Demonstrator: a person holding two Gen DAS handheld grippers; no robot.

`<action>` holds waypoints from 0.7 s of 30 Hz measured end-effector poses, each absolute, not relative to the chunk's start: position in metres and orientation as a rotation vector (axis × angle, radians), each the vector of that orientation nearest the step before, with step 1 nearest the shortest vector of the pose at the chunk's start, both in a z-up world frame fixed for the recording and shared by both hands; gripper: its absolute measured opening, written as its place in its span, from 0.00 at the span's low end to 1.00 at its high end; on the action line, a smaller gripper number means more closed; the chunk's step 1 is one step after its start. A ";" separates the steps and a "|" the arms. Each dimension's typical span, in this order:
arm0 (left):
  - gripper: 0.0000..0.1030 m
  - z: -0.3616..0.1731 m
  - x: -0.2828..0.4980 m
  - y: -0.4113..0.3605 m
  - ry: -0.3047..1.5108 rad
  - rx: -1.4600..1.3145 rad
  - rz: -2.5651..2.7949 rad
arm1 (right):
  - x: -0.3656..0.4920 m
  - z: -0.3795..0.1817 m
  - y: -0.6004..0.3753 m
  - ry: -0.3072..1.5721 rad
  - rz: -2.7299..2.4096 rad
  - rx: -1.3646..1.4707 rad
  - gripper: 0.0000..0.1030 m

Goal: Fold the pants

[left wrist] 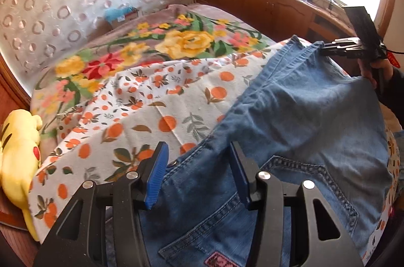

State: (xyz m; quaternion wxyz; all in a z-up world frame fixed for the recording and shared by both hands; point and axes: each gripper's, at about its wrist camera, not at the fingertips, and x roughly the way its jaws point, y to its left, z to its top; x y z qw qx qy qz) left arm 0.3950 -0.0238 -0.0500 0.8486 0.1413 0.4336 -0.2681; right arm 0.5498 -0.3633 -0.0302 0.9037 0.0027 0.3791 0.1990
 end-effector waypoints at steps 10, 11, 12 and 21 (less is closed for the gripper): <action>0.09 -0.048 0.378 -0.029 0.876 0.295 -0.588 | 0.539 -0.026 -0.359 0.731 0.428 -0.011 0.07; 0.08 -0.043 0.376 -0.028 0.866 0.287 -0.594 | 0.533 -0.020 -0.359 0.706 0.432 -0.008 0.06; 0.07 -0.039 0.375 -0.026 0.855 0.282 -0.589 | 0.529 -0.015 -0.359 0.685 0.424 -0.010 0.05; 0.08 -0.046 0.402 -0.022 0.857 0.242 -0.514 | 0.564 -0.002 -0.347 0.717 0.312 -0.004 0.05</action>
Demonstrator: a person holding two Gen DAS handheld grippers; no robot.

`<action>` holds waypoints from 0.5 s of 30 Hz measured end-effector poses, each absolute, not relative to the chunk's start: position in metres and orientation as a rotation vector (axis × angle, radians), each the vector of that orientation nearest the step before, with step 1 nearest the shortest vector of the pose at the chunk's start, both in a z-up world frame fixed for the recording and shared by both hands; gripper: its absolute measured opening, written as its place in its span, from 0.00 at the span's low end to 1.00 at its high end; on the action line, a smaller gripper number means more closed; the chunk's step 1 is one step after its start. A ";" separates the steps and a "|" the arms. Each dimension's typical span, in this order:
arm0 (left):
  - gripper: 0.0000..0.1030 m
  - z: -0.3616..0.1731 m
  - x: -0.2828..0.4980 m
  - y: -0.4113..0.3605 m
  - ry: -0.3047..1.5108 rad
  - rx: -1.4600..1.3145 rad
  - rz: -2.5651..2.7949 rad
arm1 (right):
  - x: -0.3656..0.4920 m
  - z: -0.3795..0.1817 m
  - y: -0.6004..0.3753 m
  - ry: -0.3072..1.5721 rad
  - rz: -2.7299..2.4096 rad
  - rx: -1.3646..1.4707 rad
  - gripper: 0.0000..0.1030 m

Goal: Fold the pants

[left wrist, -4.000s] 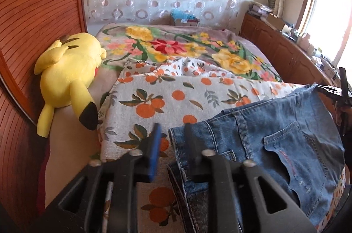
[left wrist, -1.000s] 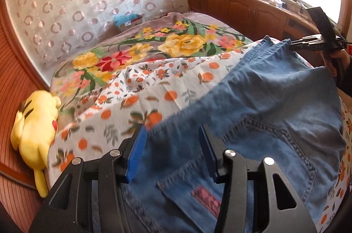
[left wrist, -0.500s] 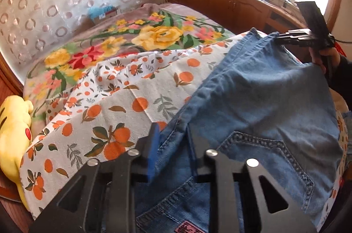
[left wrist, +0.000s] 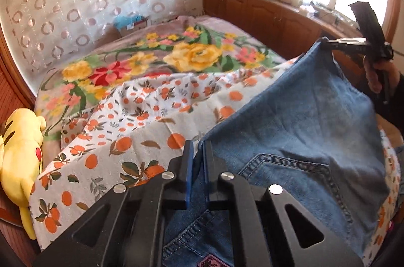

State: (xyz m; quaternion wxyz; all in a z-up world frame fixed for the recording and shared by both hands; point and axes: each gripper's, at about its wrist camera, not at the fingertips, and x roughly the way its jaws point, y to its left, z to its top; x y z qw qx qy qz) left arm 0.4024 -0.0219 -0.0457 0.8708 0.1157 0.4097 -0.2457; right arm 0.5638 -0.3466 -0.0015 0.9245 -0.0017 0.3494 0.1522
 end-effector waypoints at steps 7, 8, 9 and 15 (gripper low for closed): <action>0.20 -0.044 0.387 -0.009 0.834 0.169 -0.503 | 0.571 -0.013 -0.330 0.726 0.188 -0.056 0.17; 0.22 -0.042 0.384 -0.007 0.824 0.165 -0.502 | 0.568 -0.010 -0.332 0.709 0.178 -0.044 0.18; 0.22 -0.037 0.378 -0.005 0.812 0.164 -0.495 | 0.566 -0.006 -0.336 0.697 0.166 -0.027 0.19; 0.25 -0.027 0.349 0.001 0.786 0.152 -0.503 | 0.542 0.003 -0.327 0.656 0.247 -0.002 0.23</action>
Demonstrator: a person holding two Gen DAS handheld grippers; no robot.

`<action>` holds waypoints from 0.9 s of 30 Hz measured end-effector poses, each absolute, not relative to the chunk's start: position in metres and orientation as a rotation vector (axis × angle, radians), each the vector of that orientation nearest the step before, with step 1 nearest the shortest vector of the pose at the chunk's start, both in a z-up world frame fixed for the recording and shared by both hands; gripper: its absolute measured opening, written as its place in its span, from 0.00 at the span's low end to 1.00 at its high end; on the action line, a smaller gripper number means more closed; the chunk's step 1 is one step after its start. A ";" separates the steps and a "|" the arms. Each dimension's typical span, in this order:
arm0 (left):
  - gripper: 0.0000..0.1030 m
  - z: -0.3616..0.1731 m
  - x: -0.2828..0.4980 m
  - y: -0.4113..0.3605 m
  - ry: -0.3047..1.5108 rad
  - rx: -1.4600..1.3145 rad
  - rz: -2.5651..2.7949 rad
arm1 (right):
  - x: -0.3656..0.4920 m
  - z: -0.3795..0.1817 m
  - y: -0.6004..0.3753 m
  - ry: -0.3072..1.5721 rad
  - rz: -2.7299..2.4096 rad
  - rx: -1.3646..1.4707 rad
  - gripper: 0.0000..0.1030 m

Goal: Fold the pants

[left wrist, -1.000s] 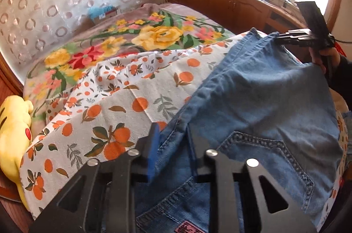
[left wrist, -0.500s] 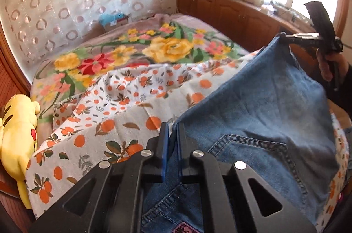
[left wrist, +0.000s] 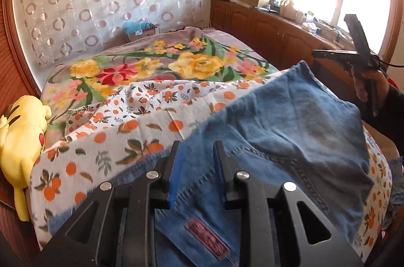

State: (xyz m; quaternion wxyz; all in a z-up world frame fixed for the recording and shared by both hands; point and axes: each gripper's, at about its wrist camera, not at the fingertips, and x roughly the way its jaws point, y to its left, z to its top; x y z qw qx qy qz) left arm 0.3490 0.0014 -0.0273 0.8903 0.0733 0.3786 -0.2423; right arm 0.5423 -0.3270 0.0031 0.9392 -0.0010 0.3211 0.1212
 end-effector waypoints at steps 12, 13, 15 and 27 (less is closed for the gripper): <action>0.25 -0.066 0.374 0.040 0.889 0.085 -0.396 | 0.607 -0.043 -0.287 0.874 0.249 -0.083 0.23; 0.25 -0.067 0.376 0.042 0.888 0.077 -0.402 | 0.608 -0.043 -0.284 0.873 0.245 -0.095 0.23; 0.25 -0.068 0.377 0.042 0.882 0.086 -0.401 | 0.604 -0.039 -0.280 0.857 0.232 -0.117 0.23; 0.25 -0.033 0.304 -0.010 0.805 0.090 -0.500 | 0.435 -0.019 -0.288 0.631 0.362 0.001 0.23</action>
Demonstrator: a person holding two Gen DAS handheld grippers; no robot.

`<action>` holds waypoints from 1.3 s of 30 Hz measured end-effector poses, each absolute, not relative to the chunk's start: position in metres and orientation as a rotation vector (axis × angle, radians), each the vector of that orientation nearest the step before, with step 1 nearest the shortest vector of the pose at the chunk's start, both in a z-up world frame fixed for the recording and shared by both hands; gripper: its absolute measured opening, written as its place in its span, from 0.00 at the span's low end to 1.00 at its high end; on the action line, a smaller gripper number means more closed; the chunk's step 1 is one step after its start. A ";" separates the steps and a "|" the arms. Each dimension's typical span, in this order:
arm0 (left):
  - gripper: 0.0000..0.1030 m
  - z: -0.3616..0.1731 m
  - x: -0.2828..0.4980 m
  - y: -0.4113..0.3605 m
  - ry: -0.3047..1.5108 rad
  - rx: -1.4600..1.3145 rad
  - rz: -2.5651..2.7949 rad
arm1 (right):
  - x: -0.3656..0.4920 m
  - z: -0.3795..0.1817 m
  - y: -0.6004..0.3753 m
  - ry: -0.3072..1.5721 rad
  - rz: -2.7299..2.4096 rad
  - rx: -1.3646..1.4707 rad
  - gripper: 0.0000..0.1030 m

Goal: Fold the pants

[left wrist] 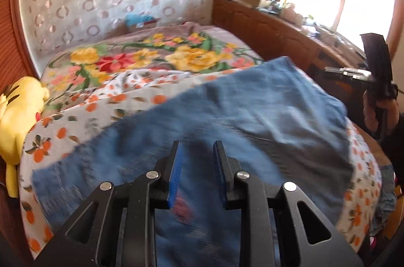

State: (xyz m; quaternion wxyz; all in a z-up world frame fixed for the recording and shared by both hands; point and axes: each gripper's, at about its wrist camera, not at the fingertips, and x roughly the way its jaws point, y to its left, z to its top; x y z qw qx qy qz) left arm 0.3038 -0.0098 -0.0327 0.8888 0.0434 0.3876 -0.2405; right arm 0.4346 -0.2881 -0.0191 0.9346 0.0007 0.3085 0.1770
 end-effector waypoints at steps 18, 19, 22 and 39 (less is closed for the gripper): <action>0.25 -0.032 0.170 -0.113 0.721 0.228 -0.584 | 0.299 -0.052 -0.299 0.620 0.303 -0.031 0.40; 0.25 -0.033 0.166 -0.116 0.723 0.229 -0.588 | 0.296 -0.051 -0.301 0.616 0.294 -0.041 0.41; 0.25 -0.040 0.162 -0.125 0.737 0.248 -0.587 | 0.291 -0.050 -0.304 0.620 0.263 -0.076 0.42; 0.71 -0.076 0.186 -0.140 0.840 0.233 -0.607 | 0.328 -0.045 -0.320 0.688 0.247 -0.108 0.44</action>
